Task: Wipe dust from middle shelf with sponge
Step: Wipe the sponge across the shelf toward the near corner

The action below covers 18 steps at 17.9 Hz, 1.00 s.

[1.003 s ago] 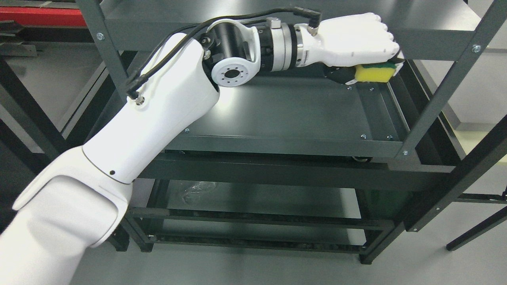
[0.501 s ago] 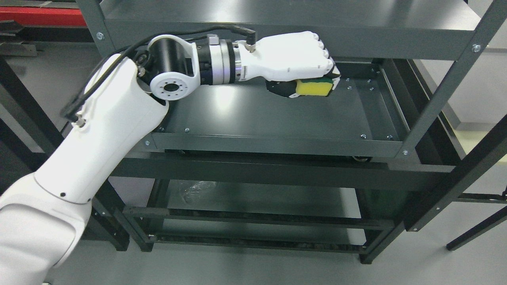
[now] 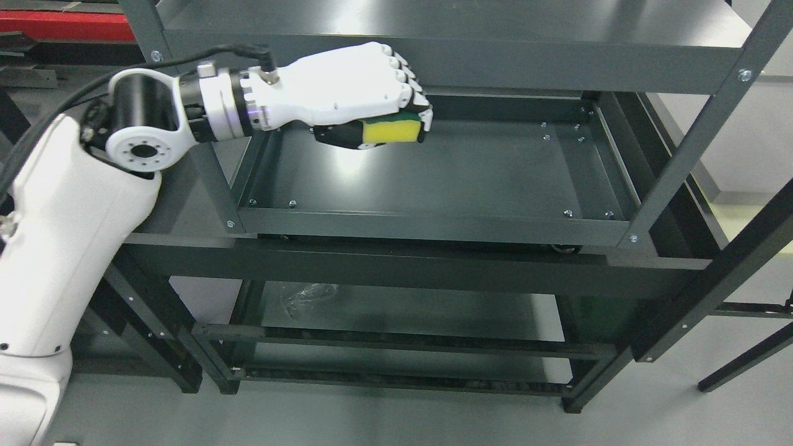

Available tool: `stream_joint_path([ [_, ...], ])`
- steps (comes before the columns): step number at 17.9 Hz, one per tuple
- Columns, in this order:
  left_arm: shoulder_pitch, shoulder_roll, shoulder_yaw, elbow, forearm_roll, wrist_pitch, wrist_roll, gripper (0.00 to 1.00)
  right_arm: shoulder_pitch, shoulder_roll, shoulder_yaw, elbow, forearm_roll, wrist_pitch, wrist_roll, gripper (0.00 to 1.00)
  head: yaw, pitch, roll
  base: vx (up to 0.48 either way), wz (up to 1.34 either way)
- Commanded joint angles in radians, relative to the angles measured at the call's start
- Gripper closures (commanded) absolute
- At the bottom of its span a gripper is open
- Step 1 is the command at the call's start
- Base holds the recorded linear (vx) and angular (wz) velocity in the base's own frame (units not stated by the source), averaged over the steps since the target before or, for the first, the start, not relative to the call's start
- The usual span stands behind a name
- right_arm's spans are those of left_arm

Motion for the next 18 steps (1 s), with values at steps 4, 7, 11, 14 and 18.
stream_joint_path([
  [4, 0.233, 0.331, 0.506, -0.093, 0.182, -0.072, -0.062, 0.94, 0.000, -0.017, 0.000, -0.017, 0.000, 0.073, 0.001, 0.00, 0.0000, 0.000, 0.000, 0.000, 0.00],
  [7, 0.317, 0.383, 0.610, -0.087, 0.265, -0.072, -0.099, 0.93, 0.000, -0.017, 0.000, -0.017, 0.000, 0.073, 0.001, 0.00, 0.0000, 0.000, 0.000, 0.000, 0.00],
  [11, 0.348, 0.403, 0.693, -0.082, 0.331, -0.072, -0.122, 0.93, 0.000, -0.017, 0.000, -0.017, 0.000, 0.073, -0.001, 0.00, 0.0000, 0.000, 0.000, 0.000, 0.00],
  [14, 0.312, 0.370, 0.641, -0.097, 0.408, -0.072, -0.105, 0.93, 0.000, -0.017, 0.000, -0.017, 0.000, 0.073, 0.001, 0.00, 0.0000, 0.000, 0.000, 0.000, 0.00],
  [18, 0.053, 0.157, 0.249, -0.064, 0.517, -0.072, -0.023, 0.93, 0.000, -0.017, 0.000, -0.017, 0.000, 0.073, 0.001, 0.00, 0.0000, 0.000, 0.000, 0.000, 0.00],
])
